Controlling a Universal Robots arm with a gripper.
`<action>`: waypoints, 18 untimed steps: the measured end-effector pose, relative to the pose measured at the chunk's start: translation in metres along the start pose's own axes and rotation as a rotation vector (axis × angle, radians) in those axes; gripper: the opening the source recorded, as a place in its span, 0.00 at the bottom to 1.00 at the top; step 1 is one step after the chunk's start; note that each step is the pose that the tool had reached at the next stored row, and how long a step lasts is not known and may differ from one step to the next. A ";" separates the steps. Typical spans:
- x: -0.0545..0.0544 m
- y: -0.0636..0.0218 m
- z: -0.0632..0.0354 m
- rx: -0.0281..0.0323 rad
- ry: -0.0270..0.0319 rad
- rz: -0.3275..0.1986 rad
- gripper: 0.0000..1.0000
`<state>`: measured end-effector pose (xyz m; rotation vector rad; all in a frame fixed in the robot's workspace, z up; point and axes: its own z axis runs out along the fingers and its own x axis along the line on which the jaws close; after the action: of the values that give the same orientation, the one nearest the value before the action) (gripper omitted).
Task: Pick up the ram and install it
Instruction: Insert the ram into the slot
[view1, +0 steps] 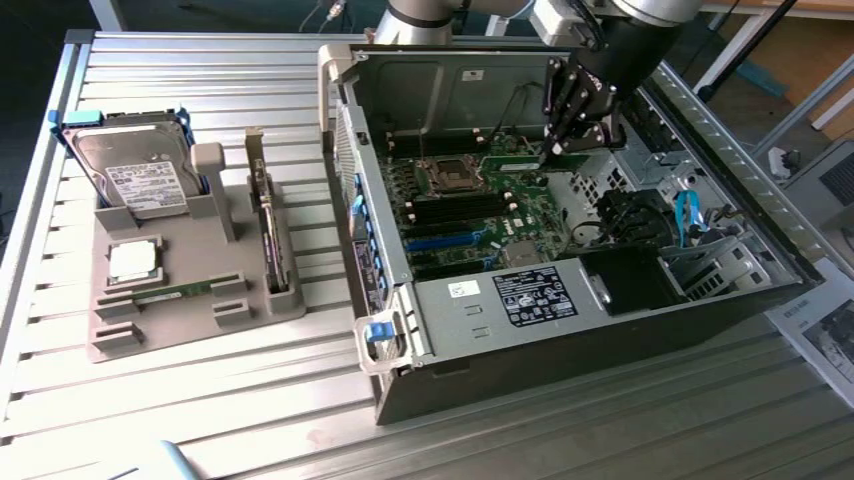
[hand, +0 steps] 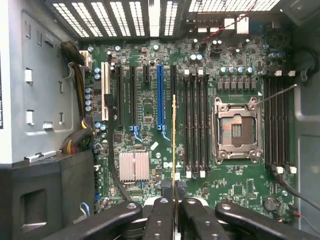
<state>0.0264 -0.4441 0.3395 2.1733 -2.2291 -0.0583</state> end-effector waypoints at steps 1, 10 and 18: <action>-0.001 0.0003 0.0020 0.0000 0.0012 0.000 0.13; -0.011 0.0142 0.0210 0.0002 0.0064 0.000 0.13; -0.017 0.0266 0.0446 0.0003 0.0109 0.001 0.13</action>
<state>-0.0018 -0.4265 0.2963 2.1677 -2.2242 -0.0460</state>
